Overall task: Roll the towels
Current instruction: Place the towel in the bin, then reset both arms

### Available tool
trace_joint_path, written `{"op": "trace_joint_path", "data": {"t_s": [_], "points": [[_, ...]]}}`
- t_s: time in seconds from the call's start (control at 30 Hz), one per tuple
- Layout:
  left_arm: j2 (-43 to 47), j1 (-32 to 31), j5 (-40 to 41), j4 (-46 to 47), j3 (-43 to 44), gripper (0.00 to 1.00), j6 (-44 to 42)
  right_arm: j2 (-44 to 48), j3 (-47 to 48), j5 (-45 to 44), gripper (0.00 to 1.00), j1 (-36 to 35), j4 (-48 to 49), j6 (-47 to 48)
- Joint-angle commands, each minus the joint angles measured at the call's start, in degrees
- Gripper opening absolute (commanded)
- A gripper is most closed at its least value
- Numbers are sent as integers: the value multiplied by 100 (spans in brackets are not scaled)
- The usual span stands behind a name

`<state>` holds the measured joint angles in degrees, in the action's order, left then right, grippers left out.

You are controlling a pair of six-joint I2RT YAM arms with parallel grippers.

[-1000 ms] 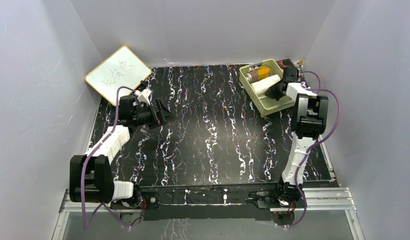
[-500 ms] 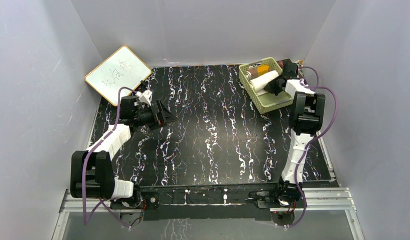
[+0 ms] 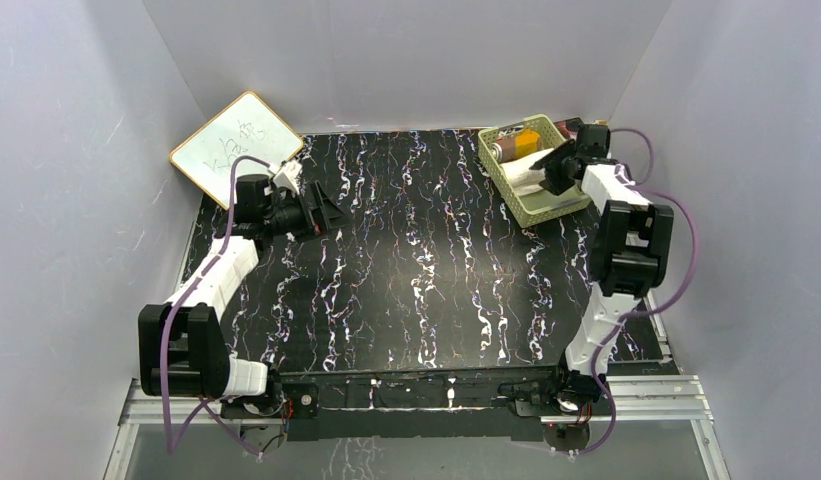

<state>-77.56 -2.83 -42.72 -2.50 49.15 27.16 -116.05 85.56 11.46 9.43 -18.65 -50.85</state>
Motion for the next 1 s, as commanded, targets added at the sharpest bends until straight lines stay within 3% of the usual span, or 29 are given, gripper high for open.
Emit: {"op": "trace_joint_path", "data": {"t_s": [0.0,0.13,0.17,0.3,0.33,0.37,0.43,0.63,0.97], "points": [[224,27,143,-356,554,98,-101,1232,-97,-64,52,-2,7,704],[256,27,365,-566,1014,98,-194,2396,-685,99,65,-165,317,1391],[266,28,406,-645,1123,98,-270,2692,-881,-6,77,-358,466,1583],[456,45,738,-839,1415,98,-541,3750,-1789,-43,82,-1391,1289,2246],[539,52,843,-859,1440,98,-622,4027,-2105,-70,95,-1610,1575,2291],[616,59,933,-884,1460,98,-712,4285,-2409,-175,98,-1849,1907,2298],[825,68,1095,-891,1447,98,-907,4708,-2849,-427,98,-2289,2294,2413],[1572,80,1368,-627,923,98,-1258,5536,-3677,-1437,98,-3271,2205,2571],[2506,81,1718,-436,94,98,-1307,6610,-4346,-1813,98,-3498,2128,2650]]}}
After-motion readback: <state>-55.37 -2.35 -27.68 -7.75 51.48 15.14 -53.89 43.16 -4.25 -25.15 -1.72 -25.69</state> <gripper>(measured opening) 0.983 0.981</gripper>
